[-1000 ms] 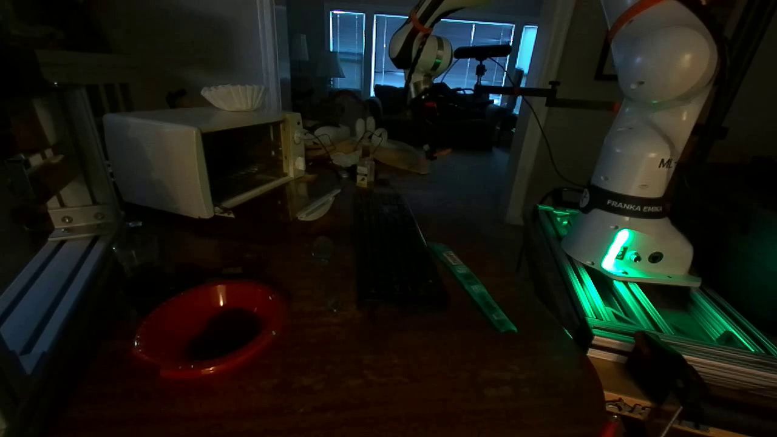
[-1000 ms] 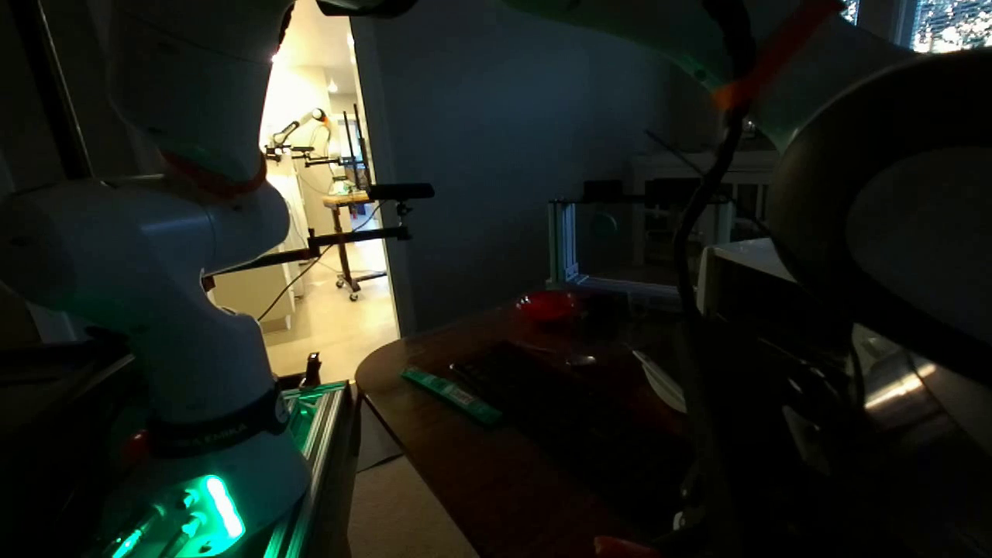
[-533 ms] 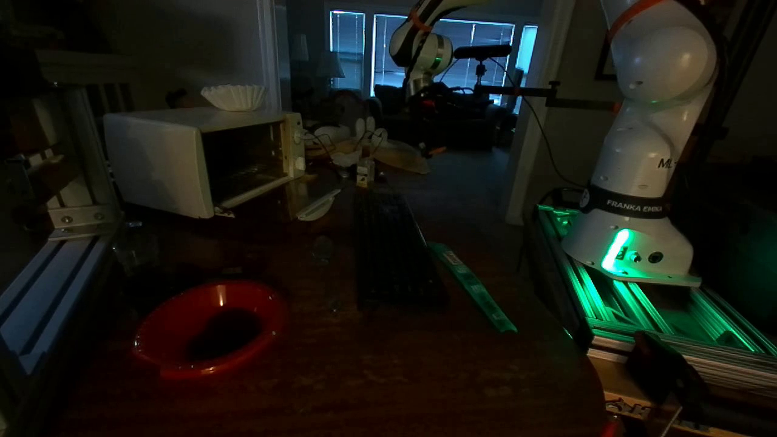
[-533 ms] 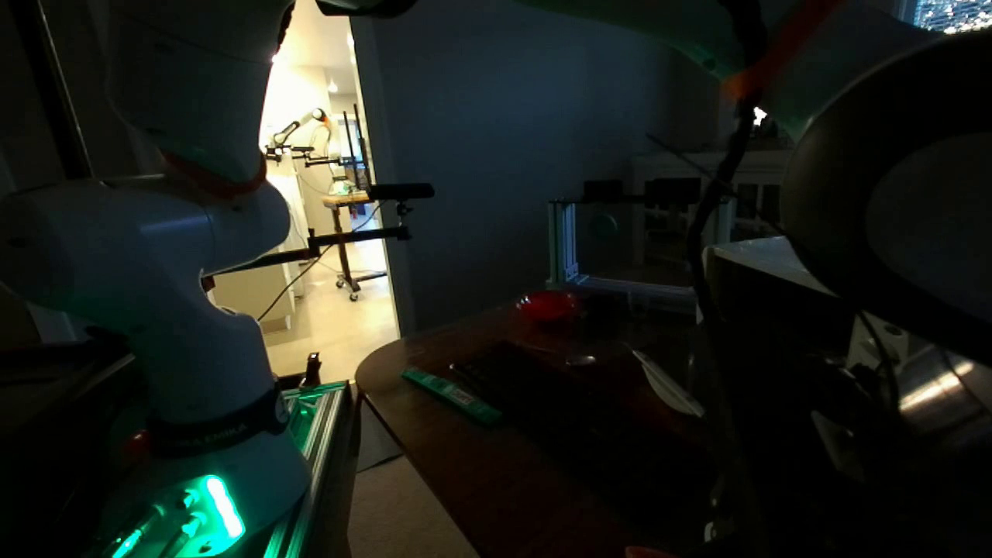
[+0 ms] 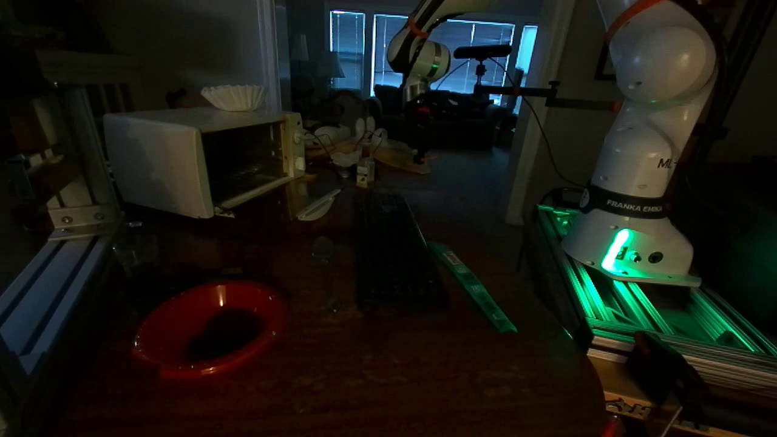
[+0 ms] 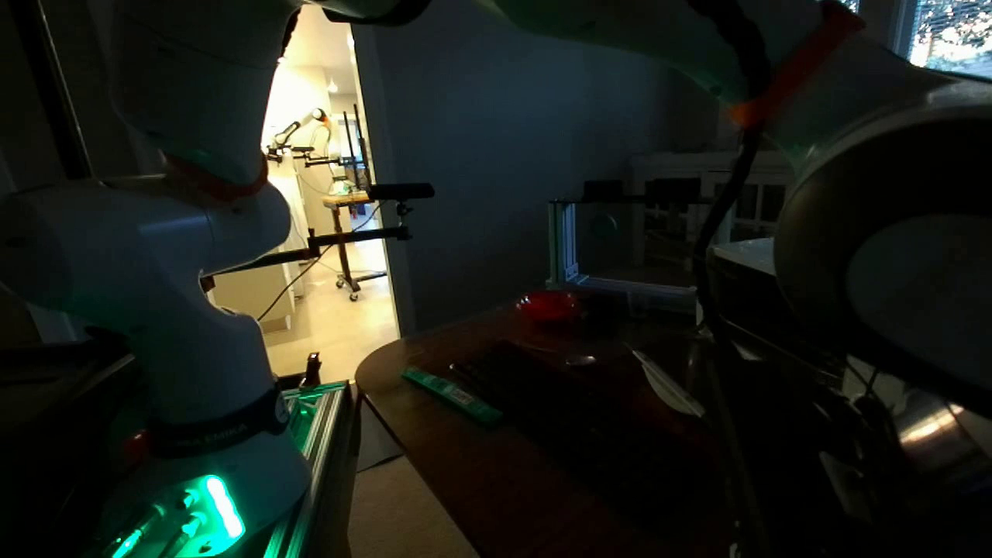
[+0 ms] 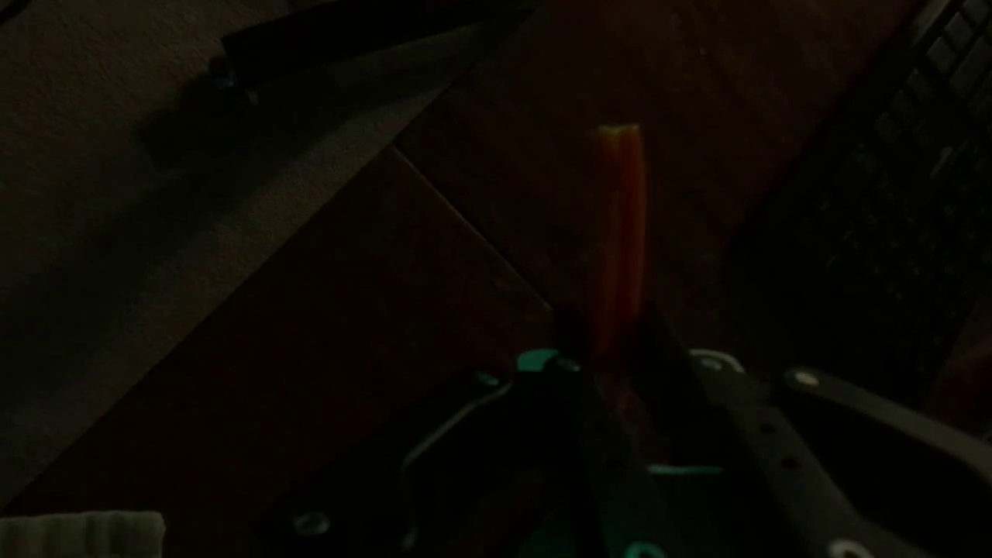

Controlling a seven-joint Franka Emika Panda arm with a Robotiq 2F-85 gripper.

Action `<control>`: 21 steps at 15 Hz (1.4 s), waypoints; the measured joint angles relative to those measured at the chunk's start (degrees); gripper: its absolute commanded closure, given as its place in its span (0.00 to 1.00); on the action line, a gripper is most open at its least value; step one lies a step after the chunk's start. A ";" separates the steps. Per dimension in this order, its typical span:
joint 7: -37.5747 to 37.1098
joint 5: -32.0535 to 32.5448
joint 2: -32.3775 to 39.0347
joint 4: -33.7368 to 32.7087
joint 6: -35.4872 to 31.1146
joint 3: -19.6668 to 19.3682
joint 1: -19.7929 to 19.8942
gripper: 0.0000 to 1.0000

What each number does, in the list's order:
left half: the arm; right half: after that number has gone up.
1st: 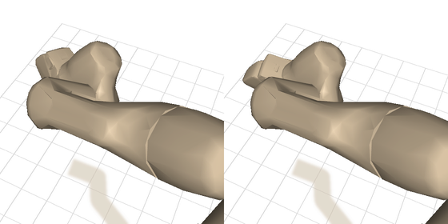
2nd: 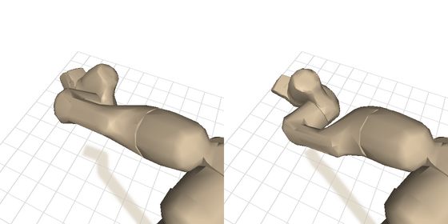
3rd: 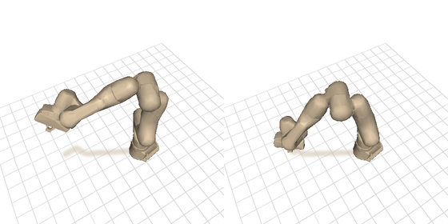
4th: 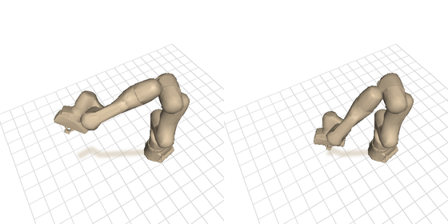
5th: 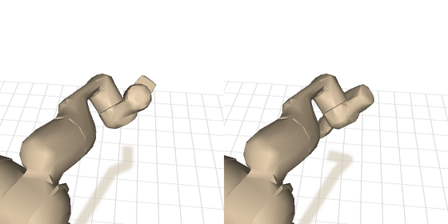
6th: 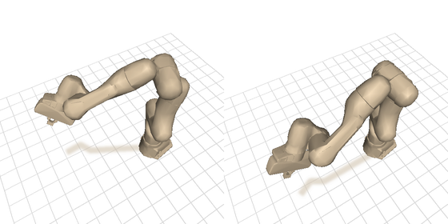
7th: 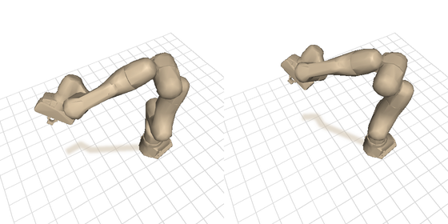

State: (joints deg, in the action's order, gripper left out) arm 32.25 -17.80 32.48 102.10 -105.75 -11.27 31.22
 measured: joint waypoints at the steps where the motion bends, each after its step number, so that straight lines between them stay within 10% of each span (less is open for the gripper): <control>1: 0.53 0.00 0.05 0.21 -0.72 0.11 0.02 0.95; 21: 8.99 -2.34 -11.20 13.60 -18.77 1.13 -0.07 0.95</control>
State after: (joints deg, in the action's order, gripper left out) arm 41.25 -20.14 21.28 115.70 -124.51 -10.13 31.14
